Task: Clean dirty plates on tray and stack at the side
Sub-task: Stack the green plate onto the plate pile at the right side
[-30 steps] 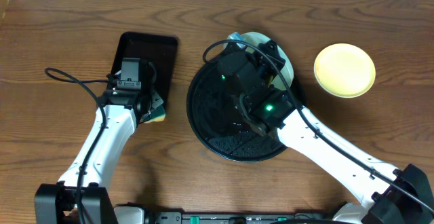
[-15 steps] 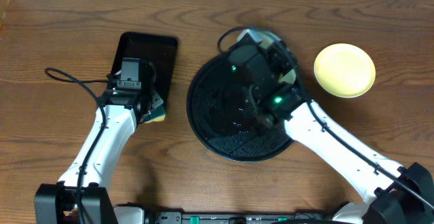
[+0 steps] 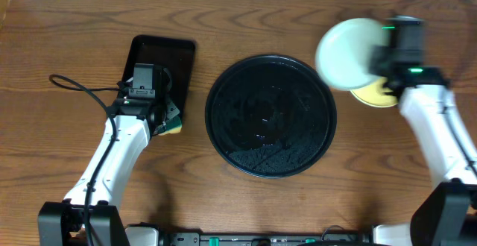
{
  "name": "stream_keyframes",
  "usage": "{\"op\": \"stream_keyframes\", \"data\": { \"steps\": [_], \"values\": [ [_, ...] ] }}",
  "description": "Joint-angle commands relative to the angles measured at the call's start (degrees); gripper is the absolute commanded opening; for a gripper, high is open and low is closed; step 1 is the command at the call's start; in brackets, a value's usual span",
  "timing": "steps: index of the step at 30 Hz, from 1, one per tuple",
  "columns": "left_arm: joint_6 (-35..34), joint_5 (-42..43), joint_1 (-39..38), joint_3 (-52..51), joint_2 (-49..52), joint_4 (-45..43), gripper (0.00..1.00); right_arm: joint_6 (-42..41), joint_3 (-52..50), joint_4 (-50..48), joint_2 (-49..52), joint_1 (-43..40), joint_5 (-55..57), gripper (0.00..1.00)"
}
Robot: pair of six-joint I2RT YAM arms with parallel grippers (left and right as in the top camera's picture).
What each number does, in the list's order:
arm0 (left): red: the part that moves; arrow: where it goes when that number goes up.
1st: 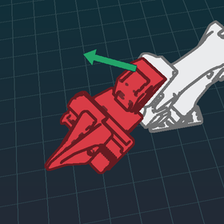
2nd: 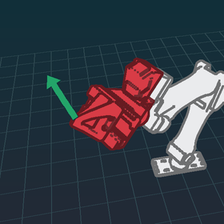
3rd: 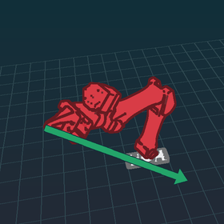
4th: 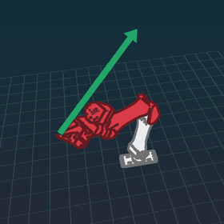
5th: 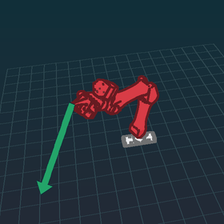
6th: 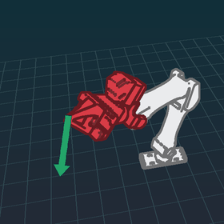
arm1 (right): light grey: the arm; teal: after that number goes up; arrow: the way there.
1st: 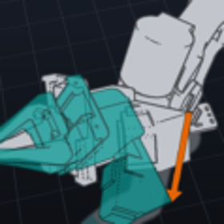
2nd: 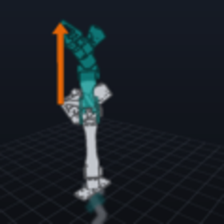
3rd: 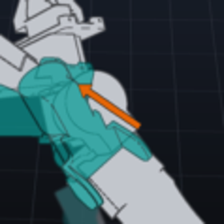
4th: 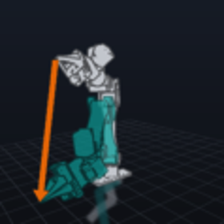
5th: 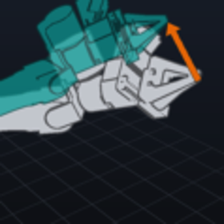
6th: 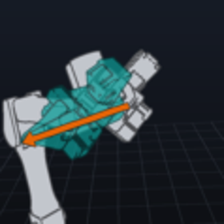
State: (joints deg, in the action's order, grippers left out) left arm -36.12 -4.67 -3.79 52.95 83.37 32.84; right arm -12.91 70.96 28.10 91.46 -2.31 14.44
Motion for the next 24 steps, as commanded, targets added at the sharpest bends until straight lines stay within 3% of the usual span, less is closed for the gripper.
{"op": "stream_keyframes", "data": {
  "steps": [1, 7, 17, 20, 22, 24],
  "values": [
    [0.28, -0.85, 0.24, -0.24, -0.11, 0.09, 0.08, -14.97, 0.20, 0.70, 0.13, -11.56, -11.54, 0.01],
    [0.31, -0.87, 0.24, -0.24, -0.11, 0.04, 0.08, -16.00, -0.72, 0.81, 3.10, -19.58, -11.47, 0.01],
    [0.33, -0.87, 0.24, -0.24, -0.11, -0.11, 0.07, -15.98, -0.72, -1.73, 10.99, -19.85, -14.64, 0.02],
    [0.31, -0.87, 0.24, -0.24, -0.11, -0.13, 0.08, -15.67, -0.72, -1.73, 11.98, -19.10, -16.13, 0.17],
    [0.31, -0.87, 0.24, -0.24, -0.11, -0.26, 0.07, -14.62, -0.72, -1.70, 12.07, -18.53, -16.90, 0.36],
    [0.31, -0.87, 0.24, -0.24, -0.11, -0.52, 0.08, -14.16, -0.72, -1.46, 12.02, -17.86, -16.92, 0.49]
  ]
}}
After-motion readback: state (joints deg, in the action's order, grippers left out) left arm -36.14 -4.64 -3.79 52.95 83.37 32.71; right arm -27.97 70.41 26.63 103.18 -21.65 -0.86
